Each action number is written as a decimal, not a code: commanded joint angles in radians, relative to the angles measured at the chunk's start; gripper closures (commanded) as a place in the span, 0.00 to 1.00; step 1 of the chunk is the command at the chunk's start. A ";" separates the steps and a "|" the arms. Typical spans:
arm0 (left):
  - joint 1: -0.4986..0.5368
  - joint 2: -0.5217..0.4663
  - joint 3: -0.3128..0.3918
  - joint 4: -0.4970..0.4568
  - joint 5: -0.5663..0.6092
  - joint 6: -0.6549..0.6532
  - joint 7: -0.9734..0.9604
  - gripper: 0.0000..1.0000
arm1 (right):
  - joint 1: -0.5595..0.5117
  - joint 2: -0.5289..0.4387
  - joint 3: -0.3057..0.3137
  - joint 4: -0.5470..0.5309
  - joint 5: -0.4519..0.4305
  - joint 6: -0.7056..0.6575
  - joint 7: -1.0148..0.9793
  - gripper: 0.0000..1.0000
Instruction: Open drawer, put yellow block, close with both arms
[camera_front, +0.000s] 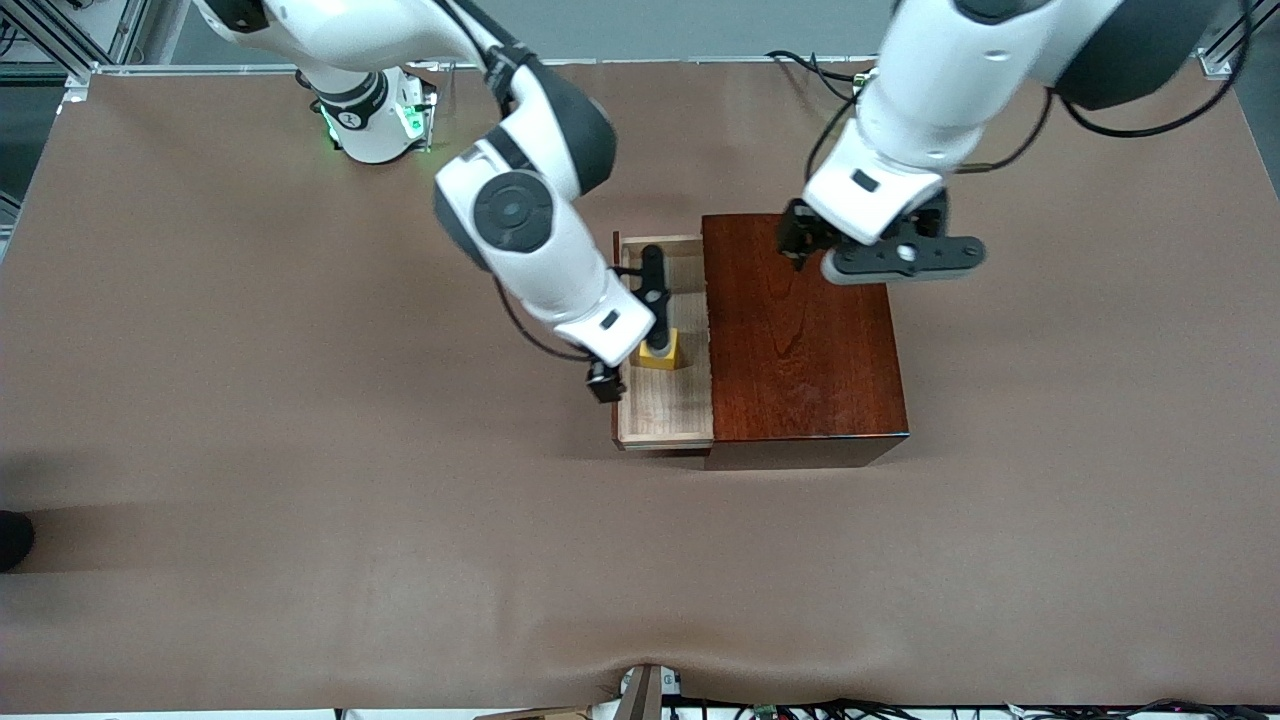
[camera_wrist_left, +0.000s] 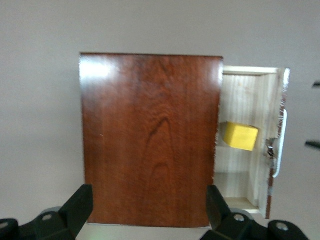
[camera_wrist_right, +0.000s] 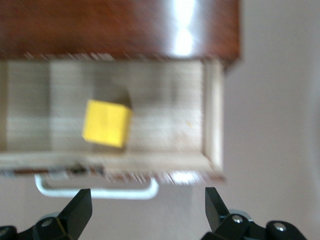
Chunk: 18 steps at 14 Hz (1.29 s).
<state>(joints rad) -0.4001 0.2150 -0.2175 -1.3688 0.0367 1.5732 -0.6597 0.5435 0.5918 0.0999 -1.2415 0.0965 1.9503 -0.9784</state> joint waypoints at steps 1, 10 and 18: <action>-0.075 0.055 0.003 0.037 0.000 0.034 -0.116 0.00 | -0.094 -0.079 0.012 -0.082 0.006 -0.008 -0.013 0.00; -0.382 0.348 0.110 0.181 0.097 0.336 -0.601 0.00 | -0.313 -0.191 -0.003 -0.104 -0.009 -0.097 0.003 0.00; -0.621 0.537 0.306 0.215 0.097 0.562 -0.960 0.00 | -0.438 -0.332 -0.035 -0.147 -0.015 -0.169 0.069 0.00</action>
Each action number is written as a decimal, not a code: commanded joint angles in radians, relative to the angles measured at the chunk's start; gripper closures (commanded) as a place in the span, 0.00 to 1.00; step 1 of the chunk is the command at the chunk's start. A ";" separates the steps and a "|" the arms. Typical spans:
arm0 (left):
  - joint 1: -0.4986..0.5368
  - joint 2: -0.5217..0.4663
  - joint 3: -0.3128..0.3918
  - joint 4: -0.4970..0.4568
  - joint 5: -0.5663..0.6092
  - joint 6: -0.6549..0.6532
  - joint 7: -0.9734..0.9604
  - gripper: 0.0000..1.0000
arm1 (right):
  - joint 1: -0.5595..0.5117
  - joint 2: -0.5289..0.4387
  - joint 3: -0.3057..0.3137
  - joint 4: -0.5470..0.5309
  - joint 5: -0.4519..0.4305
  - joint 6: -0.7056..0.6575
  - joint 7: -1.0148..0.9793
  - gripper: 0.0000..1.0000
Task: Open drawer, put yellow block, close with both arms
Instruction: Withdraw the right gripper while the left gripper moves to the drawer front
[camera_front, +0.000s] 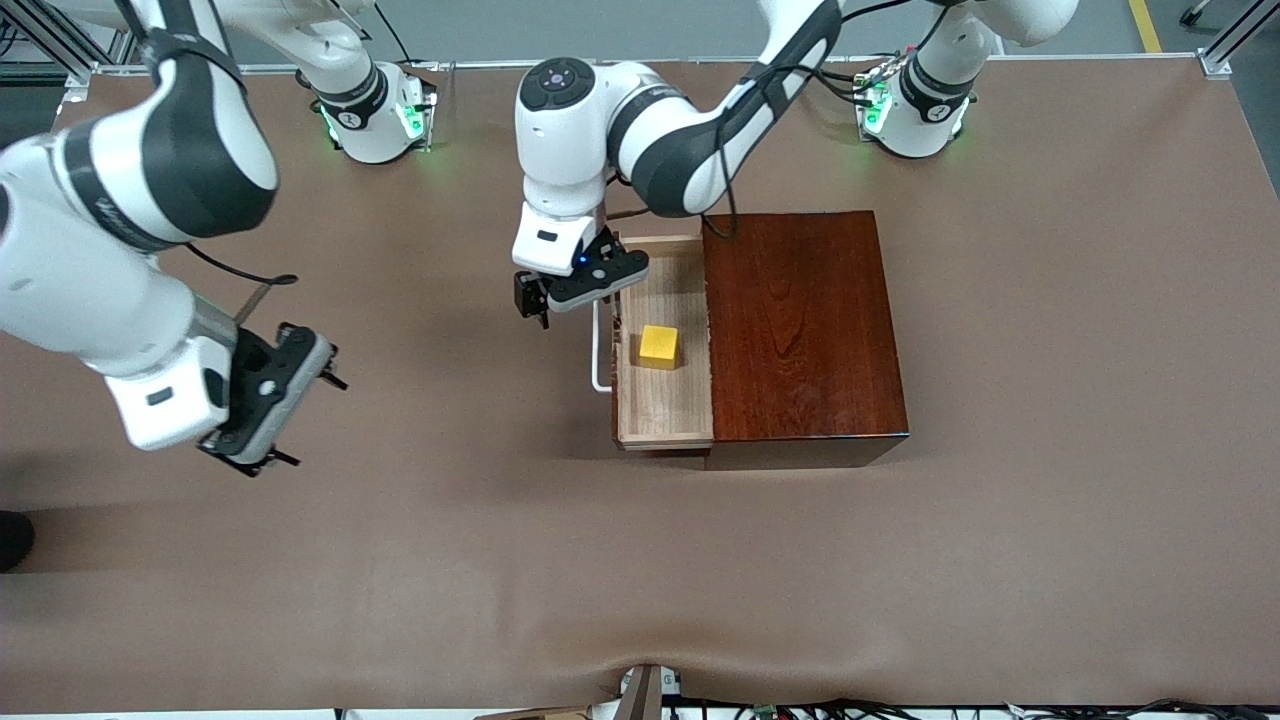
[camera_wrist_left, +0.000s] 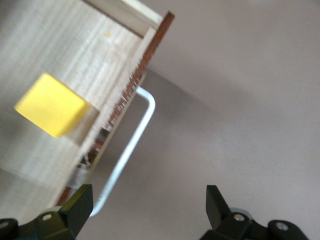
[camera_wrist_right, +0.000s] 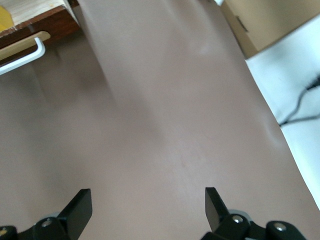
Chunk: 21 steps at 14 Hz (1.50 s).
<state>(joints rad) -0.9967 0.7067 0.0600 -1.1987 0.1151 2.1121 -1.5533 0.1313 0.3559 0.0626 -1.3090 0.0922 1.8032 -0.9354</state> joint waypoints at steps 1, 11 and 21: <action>-0.045 0.063 0.046 0.047 0.018 0.040 -0.105 0.00 | -0.024 -0.138 -0.021 -0.114 -0.011 -0.034 0.039 0.00; -0.105 0.096 0.064 0.037 0.005 -0.090 -0.383 0.00 | -0.065 -0.397 -0.113 -0.325 -0.017 -0.211 0.386 0.00; -0.103 0.091 0.061 0.022 -0.037 -0.164 -0.383 0.00 | -0.071 -0.430 -0.142 -0.306 -0.091 -0.288 0.795 0.00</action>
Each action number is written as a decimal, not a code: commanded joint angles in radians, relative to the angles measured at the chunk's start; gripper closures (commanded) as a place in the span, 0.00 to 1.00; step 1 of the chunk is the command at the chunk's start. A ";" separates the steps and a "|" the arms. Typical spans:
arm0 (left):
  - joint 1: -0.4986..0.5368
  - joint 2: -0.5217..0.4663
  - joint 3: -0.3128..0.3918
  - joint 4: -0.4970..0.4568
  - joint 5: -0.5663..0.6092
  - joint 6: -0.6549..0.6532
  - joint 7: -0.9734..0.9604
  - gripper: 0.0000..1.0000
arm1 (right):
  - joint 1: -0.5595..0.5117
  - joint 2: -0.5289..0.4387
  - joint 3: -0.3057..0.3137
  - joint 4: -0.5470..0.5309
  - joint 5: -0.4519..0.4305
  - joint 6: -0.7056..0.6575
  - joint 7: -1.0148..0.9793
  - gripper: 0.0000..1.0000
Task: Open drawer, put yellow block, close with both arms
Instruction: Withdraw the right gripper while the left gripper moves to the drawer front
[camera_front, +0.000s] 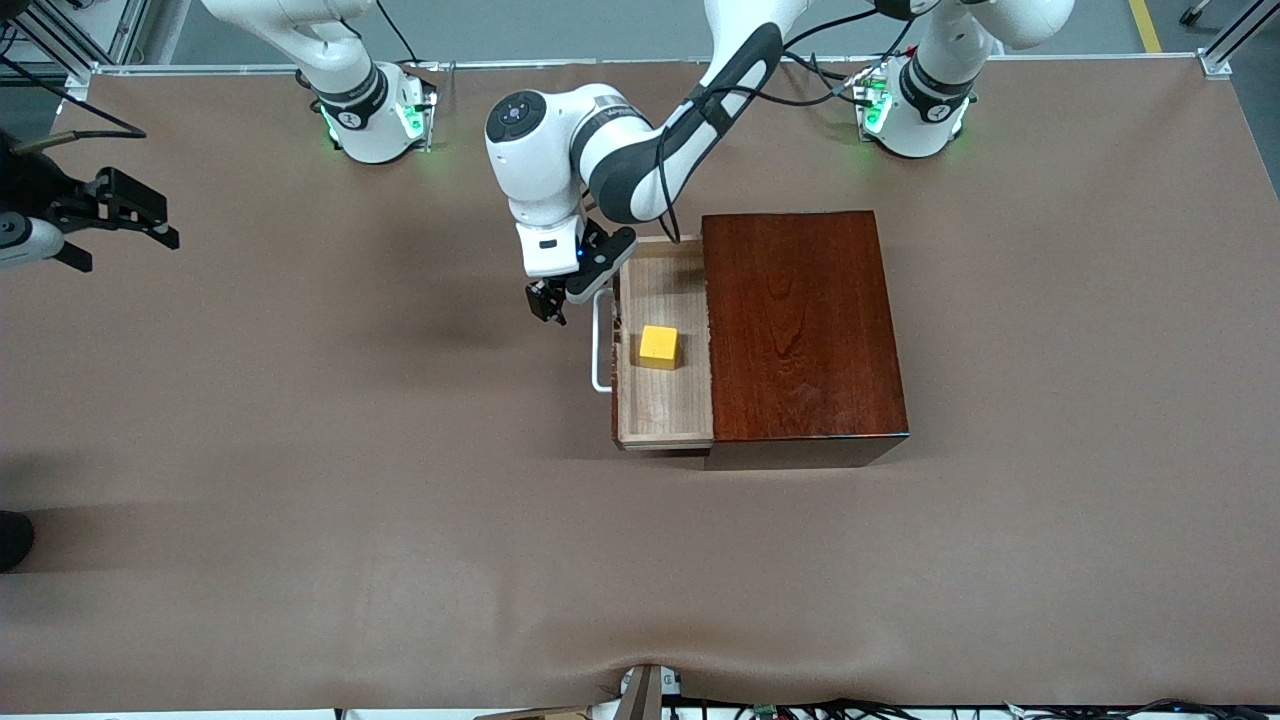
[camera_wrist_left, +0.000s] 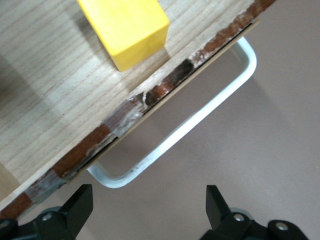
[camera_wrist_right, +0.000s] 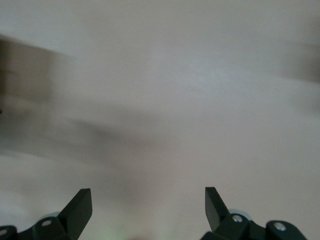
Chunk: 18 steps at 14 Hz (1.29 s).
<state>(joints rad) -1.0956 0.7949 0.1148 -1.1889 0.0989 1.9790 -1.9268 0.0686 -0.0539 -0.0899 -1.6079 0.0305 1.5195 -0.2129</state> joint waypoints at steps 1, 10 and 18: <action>-0.004 0.001 0.006 0.012 -0.024 -0.035 -0.009 0.00 | -0.007 -0.021 0.012 -0.007 -0.035 -0.008 0.117 0.00; 0.008 -0.028 0.016 0.012 -0.013 -0.126 0.017 0.00 | -0.007 -0.021 0.001 0.013 -0.075 -0.048 0.245 0.00; 0.019 -0.032 0.017 0.003 -0.011 -0.201 0.034 0.00 | -0.007 -0.018 -0.002 0.022 -0.070 -0.048 0.250 0.00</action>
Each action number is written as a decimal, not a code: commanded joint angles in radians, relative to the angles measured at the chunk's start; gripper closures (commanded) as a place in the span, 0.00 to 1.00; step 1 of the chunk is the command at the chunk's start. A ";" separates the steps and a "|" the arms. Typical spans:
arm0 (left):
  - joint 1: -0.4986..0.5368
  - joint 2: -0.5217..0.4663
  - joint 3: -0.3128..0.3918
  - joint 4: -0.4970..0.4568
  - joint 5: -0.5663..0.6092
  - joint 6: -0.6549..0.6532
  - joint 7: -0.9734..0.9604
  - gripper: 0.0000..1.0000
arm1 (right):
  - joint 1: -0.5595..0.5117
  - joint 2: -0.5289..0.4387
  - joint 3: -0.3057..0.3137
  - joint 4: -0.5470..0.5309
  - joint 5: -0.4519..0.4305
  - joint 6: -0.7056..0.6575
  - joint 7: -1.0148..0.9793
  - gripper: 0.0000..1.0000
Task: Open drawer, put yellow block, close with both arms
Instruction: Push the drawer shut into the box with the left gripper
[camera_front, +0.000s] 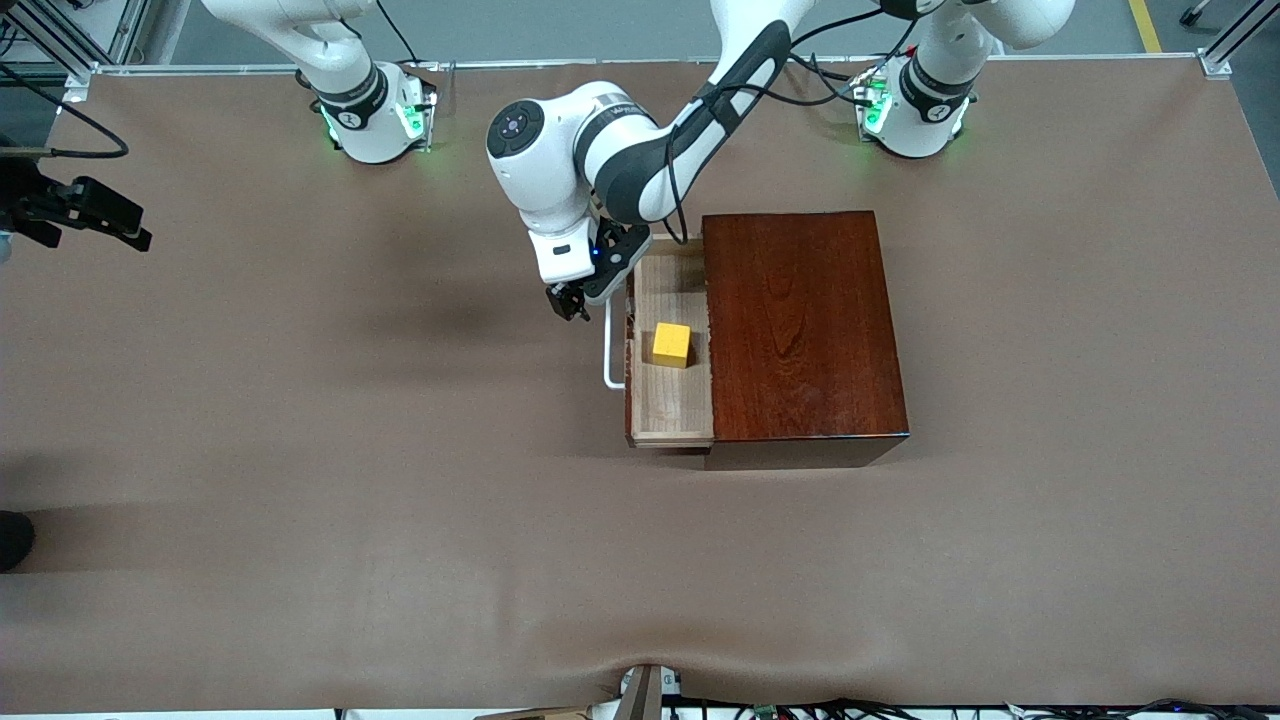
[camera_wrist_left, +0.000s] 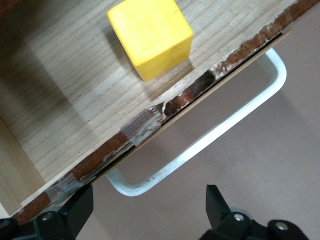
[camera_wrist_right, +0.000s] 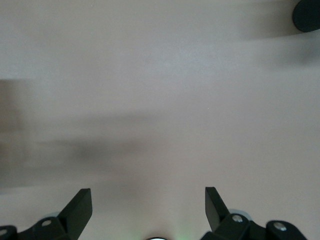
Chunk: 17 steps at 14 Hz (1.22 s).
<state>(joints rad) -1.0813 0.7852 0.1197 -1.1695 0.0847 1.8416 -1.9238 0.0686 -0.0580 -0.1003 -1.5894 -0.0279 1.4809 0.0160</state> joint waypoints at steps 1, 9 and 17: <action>0.004 -0.023 0.012 -0.016 0.003 -0.080 0.031 0.00 | -0.007 -0.014 0.008 0.003 -0.010 -0.010 0.019 0.00; 0.040 -0.023 0.017 -0.022 0.004 -0.154 0.035 0.00 | -0.007 -0.008 0.010 0.009 0.003 0.001 0.019 0.00; 0.093 -0.032 0.028 -0.022 0.006 -0.196 0.083 0.00 | -0.006 -0.005 0.010 0.009 0.003 0.002 0.019 0.00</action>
<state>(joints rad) -0.9939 0.7860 0.1289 -1.1654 0.0675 1.6694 -1.8757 0.0694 -0.0577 -0.0971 -1.5816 -0.0264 1.4840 0.0187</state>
